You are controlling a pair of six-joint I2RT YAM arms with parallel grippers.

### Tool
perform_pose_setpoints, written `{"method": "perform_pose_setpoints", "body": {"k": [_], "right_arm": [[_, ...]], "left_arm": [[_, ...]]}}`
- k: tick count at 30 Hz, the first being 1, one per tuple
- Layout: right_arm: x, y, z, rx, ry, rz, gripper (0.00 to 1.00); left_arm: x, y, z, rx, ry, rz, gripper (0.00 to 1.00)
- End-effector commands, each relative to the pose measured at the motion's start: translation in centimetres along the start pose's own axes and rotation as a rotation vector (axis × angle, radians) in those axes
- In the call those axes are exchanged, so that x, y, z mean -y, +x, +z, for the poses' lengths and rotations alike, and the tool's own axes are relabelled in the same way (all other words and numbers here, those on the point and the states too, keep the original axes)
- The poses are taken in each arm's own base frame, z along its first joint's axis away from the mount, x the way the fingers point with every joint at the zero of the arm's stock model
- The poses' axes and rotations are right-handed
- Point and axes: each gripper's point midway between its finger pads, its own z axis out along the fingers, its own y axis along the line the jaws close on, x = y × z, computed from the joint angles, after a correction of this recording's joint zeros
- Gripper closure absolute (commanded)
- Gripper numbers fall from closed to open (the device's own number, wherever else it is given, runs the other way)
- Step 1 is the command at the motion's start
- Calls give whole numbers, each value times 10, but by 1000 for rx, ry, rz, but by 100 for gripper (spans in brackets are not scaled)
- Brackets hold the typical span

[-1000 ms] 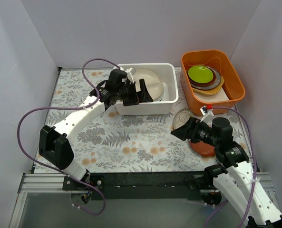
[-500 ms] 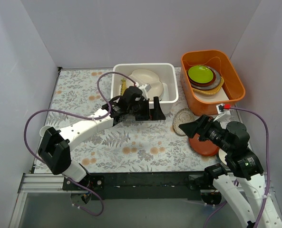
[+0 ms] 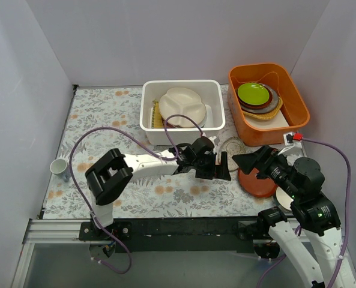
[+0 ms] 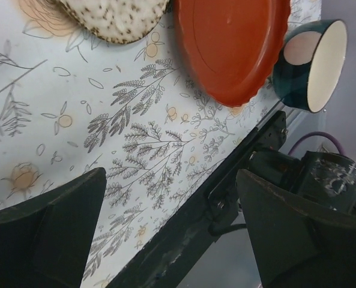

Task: Place the plates into the plastic bin on the countertop
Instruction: Pick up the plate from the corner of the board.

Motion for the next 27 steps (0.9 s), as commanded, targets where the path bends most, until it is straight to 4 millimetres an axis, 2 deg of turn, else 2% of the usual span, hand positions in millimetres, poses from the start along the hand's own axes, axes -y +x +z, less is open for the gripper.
{"method": "perform_pose_setpoints", "body": {"k": [1, 2, 3, 5, 8, 11, 13, 14, 23, 27], "right_arm": [[-13, -23, -16, 91, -16, -38, 2], [-14, -24, -19, 97, -15, -41, 2], [-15, -27, -21, 110, -14, -47, 2], [-15, -28, -24, 114, -7, -47, 2], [-16, -31, -28, 127, -3, -54, 2], [-16, -33, -30, 134, -1, -58, 2], [-16, -33, -31, 136, -1, -60, 2], [-16, -33, -32, 137, -2, -62, 2], [-16, -35, -37, 152, 9, -67, 2], [-15, -35, -37, 151, 11, -70, 2]], "left_arm": [[39, -8, 18, 34, 94, -26, 13], [35, 0, 29, 5, 90, -34, 14], [42, -2, 32, 7, 107, -34, 16], [40, 7, 45, -18, 106, -45, 21], [47, 5, 54, -18, 117, -51, 25], [45, 7, 66, -28, 110, -58, 29], [38, 9, 75, -36, 90, -63, 30], [41, 5, 77, -29, 91, -61, 31], [23, 11, 109, -53, -7, -50, 45], [20, 9, 116, -54, -44, -33, 51]]}}
